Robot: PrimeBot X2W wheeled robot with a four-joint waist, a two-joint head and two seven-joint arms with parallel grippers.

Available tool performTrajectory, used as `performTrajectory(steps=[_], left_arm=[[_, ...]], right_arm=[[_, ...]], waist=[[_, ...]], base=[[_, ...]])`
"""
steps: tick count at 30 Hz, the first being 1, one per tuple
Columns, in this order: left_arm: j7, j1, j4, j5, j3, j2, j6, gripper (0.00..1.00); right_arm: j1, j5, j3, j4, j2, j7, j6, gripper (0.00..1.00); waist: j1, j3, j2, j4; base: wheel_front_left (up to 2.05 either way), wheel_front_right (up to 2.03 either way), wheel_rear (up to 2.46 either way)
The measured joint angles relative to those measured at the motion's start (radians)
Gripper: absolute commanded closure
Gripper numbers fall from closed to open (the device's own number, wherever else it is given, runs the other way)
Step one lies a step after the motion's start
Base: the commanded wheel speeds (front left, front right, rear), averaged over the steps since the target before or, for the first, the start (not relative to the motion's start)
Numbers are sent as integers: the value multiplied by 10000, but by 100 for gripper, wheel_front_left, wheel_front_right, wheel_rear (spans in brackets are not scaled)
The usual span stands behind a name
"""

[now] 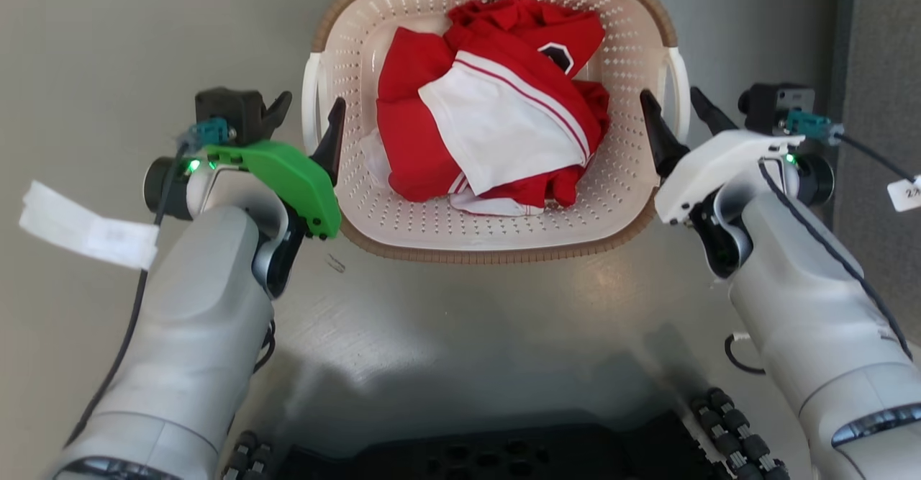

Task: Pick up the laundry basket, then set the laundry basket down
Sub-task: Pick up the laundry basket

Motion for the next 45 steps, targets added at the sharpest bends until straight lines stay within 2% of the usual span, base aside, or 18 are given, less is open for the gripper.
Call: performTrajectory(steps=[6,25,27,28,29,30,31,45], left_arm=[[337,-359,384,-395,-255,-2,0,0],[418,-1049,1064,-1277,-953,-6,0,2],[416,-1104,1068,-1344,-1028,-8,-2,43],[416,-1129,1078,-1396,-1058,-8,0,63],[410,-1148,1083,-1423,-1089,-8,0,82],[405,-1164,1091,-1461,-1127,-8,0,100],[405,-1183,1103,-1501,-1177,-8,0,100],[322,-1220,1262,-2311,-1875,-69,-56,100]], right_arm=[[-435,105,148,230,2,-2,0,0],[-901,679,594,826,40,-29,10,0],[-982,731,660,848,42,-31,10,1],[-1011,786,704,851,42,-31,10,53],[-1022,819,744,861,44,-31,10,67],[-1025,872,777,876,48,-33,10,87],[-1025,915,796,905,52,-33,10,100],[-1104,1342,1252,1183,123,-77,8,100]], waist=[[0,350,0,15],[0,714,0,80],[0,742,0,89],[0,756,0,95],[0,766,0,101],[0,775,0,107],[0,781,0,111],[0,485,0,103]], base=[[0,0,0],[0,0,0],[0,0,0],[0,0,0],[0,0,0],[0,0,0],[0,0,0],[0,0,0]])
